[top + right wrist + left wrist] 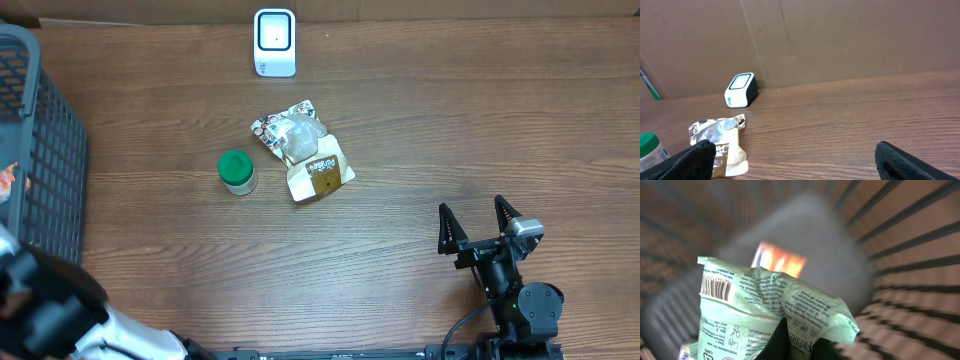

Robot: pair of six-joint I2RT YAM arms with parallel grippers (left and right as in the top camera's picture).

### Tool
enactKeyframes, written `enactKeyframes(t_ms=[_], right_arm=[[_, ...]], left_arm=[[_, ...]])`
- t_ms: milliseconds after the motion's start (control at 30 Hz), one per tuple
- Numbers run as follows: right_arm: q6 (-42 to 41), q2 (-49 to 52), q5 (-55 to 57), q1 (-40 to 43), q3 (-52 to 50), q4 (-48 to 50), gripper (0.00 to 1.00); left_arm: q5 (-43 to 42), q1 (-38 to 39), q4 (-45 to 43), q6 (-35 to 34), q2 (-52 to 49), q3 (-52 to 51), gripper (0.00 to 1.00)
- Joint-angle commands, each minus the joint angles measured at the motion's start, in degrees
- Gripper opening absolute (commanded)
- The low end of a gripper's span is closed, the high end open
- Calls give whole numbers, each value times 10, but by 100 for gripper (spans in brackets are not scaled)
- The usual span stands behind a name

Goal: Scan the item barcode
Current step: 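Grasp the mint-green tissue pack and lift it out of the basket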

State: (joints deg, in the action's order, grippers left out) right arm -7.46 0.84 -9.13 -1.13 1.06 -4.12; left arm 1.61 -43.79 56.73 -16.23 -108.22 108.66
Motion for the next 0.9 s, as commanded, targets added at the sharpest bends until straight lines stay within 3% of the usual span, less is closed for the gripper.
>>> enactKeyframes(t_ms=[0, 267, 500, 867], right_arm=[[0, -7, 1, 1, -6, 2, 100], [0, -7, 0, 1, -6, 2, 100], [0, -7, 1, 1, -6, 2, 100], [1, -7, 1, 1, -6, 2, 100]], left_arm=[[-59, 7, 0, -36, 139, 54, 4], [-84, 89, 49, -26, 280, 59, 4], [-20, 227, 181, -15, 278, 39, 4], [-3, 316, 179, -46, 240, -178, 4]])
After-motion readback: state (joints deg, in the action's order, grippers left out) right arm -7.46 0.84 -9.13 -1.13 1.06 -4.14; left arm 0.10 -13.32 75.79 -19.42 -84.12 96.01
